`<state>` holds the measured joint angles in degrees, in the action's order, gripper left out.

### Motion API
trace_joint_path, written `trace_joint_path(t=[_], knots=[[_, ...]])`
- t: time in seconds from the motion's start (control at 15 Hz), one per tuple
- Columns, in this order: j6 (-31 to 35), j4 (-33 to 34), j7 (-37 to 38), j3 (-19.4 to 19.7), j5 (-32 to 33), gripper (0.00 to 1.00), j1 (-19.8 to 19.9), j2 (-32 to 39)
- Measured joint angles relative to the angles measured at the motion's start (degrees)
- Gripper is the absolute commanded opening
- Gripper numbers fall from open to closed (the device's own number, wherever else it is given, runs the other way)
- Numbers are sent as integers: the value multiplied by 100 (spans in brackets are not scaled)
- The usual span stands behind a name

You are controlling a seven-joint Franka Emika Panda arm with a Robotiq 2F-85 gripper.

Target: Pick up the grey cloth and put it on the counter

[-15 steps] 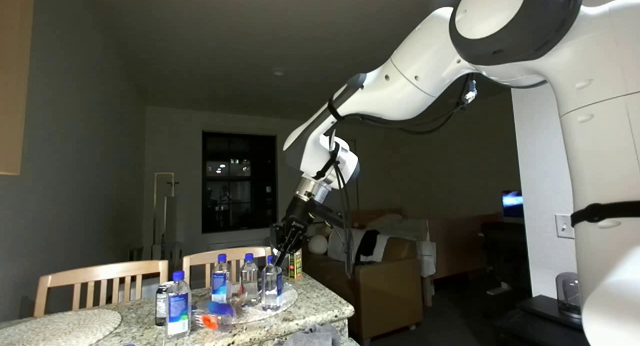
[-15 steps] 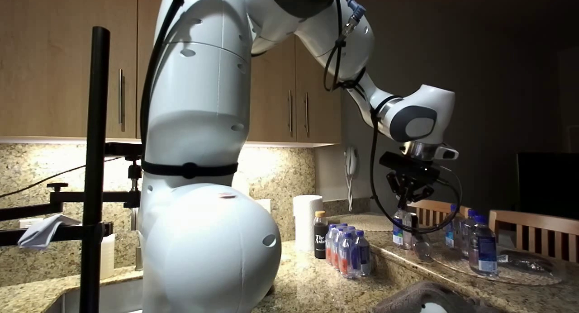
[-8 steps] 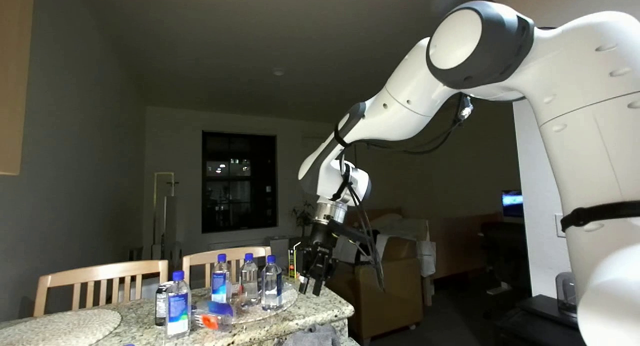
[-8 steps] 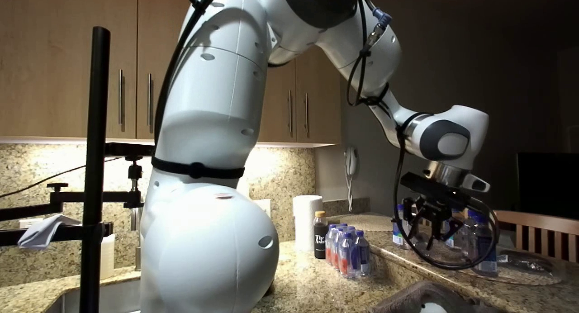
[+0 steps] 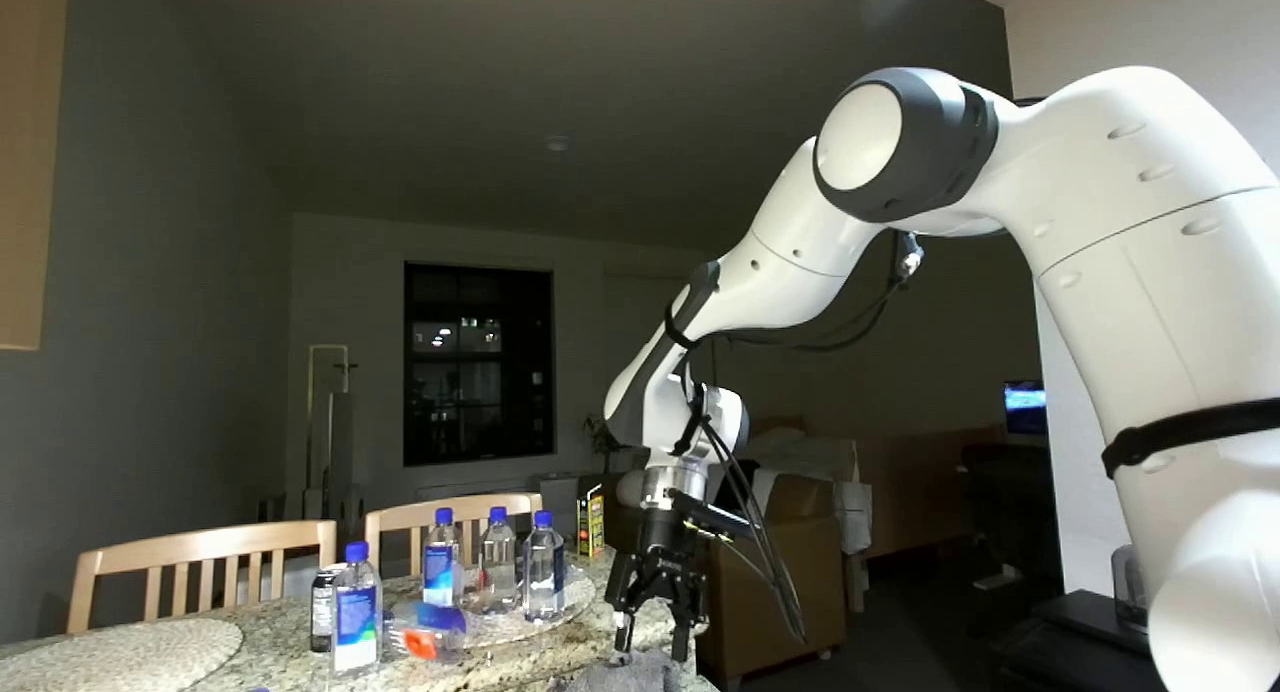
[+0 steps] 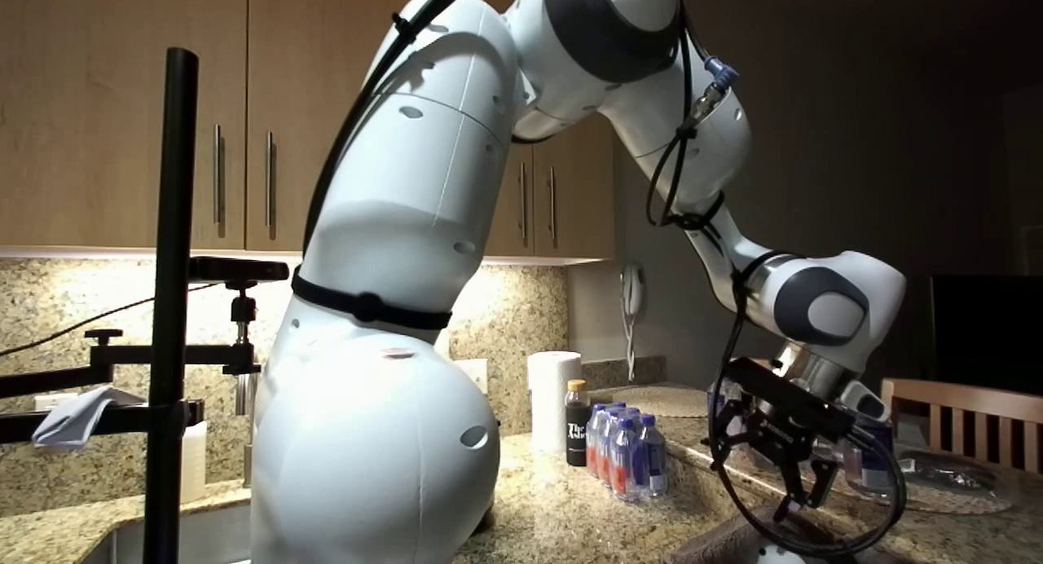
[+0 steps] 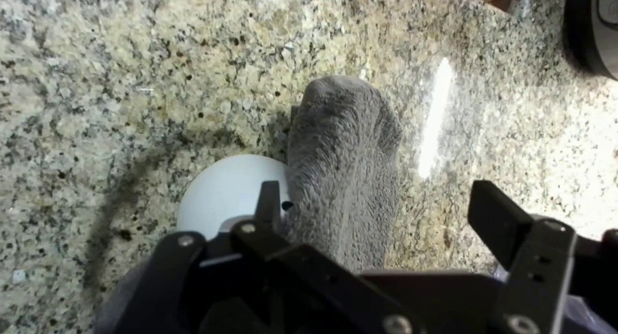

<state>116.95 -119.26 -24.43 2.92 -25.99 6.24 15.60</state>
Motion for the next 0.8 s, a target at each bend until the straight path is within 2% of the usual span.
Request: trace_joint_path(t=[0.6, 0.8], knots=[[1083, -507, -47, -212, -102, 100, 26, 343], [1321, -578, -234, -379, -440, 100, 76, 421]])
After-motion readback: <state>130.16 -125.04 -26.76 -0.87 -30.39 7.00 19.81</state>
